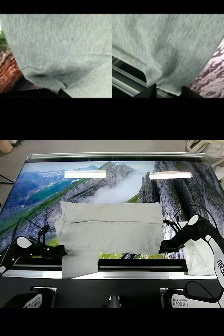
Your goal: Fold the shirts.
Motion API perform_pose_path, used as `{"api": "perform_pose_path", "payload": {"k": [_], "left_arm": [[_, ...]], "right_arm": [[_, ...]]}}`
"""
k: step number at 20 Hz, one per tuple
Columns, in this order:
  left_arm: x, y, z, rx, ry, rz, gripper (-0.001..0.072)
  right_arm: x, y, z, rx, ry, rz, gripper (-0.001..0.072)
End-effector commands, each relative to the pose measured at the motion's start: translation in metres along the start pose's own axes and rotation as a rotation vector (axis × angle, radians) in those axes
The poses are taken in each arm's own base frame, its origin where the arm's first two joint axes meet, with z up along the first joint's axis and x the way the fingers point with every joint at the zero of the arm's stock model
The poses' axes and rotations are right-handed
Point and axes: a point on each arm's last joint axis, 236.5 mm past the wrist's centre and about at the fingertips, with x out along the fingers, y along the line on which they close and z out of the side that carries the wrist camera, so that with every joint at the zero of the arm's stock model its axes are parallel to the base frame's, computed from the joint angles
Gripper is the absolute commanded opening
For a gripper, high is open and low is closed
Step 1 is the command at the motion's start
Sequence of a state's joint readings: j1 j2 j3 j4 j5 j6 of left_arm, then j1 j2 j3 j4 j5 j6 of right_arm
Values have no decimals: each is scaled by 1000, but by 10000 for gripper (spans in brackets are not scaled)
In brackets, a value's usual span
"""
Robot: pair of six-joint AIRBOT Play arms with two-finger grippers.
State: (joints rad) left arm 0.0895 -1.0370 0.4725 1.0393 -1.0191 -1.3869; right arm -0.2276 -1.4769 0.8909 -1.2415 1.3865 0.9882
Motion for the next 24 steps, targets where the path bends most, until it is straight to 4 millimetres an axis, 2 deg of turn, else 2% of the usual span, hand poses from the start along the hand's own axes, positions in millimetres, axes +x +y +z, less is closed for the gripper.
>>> {"api": "perform_pose_path", "payload": {"k": [1,2,6,7,9,13,15,17,19,21,24], "left_arm": [[-6,-3,12,14,-36,-1,26],[-7,-4,15,16,-44,0,26],[-7,-4,15,17,-42,-1,25],[-10,-6,17,23,-47,-4,25],[-27,-18,32,75,-92,-14,25],[-78,-41,79,138,-217,-26,24],[-93,-40,104,92,-263,-28,24],[-99,-39,128,83,-279,-27,24],[-99,-43,151,77,-281,-45,24],[-101,-53,188,71,-311,-87,24],[-103,-58,232,74,-339,-99,24]], "right_arm": [[3,-5,2,15,-2,-13,99],[3,-5,3,17,-6,-15,16],[0,-5,6,-9,-19,-18,15],[-5,-2,9,-34,-37,-18,15],[-30,-2,26,-73,-114,-60,15],[-97,4,61,-146,-236,-142,12],[-127,-1,87,-170,-328,-197,12],[-148,-10,117,-174,-405,-240,12],[-154,-16,141,-177,-441,-256,12],[-152,-21,172,-195,-463,-273,12],[-148,-26,211,-197,-513,-295,12]]}}
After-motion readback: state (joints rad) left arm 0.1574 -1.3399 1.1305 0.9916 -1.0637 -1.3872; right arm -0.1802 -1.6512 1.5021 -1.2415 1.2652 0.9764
